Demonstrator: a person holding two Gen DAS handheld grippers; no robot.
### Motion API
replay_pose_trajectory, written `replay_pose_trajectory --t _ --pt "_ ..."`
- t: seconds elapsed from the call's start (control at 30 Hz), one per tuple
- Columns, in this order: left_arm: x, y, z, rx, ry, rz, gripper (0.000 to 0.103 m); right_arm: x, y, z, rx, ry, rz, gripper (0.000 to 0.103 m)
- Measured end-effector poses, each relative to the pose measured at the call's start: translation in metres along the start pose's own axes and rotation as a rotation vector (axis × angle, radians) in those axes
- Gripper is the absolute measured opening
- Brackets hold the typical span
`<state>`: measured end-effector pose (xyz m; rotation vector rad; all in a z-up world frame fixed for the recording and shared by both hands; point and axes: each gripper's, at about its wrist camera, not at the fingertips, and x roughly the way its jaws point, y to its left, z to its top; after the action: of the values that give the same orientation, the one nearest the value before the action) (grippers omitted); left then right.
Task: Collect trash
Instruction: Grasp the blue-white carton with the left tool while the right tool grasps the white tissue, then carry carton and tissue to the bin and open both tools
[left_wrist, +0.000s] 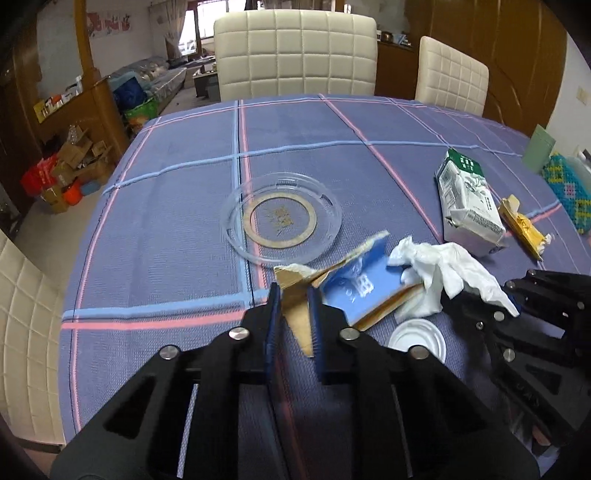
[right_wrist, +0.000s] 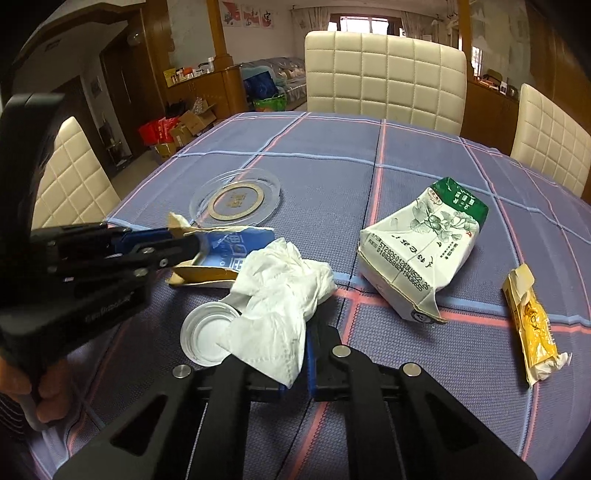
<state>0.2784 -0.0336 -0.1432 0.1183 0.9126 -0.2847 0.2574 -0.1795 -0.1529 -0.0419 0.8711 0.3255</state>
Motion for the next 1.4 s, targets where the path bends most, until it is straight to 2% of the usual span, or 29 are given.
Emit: replay_pose_trajectory --t 0.23,0.63,1.0,1.4 --pt "-0.023 -0.004 -0.01 0.013 -0.021 -0.014 0.001 -0.013 0.009 -0.001 -0.017 -0.012 -0.004 0.007" --pt "-0.062 0.0 -0.023 0.012 -0.07 0.0 0.001 -0.04 0.029 -0.004 -0.05 -0.049 -0.001 0.007" --pt "-0.105 0.031 -0.047 -0.033 -0.115 0.067 0.001 -0.065 0.083 -0.002 -0.139 -0.088 0.031 0.007" --pt "-0.157 0.089 -0.085 -0.125 -0.166 0.152 0.001 -0.076 0.169 0.006 -0.263 -0.118 0.086 0.007"
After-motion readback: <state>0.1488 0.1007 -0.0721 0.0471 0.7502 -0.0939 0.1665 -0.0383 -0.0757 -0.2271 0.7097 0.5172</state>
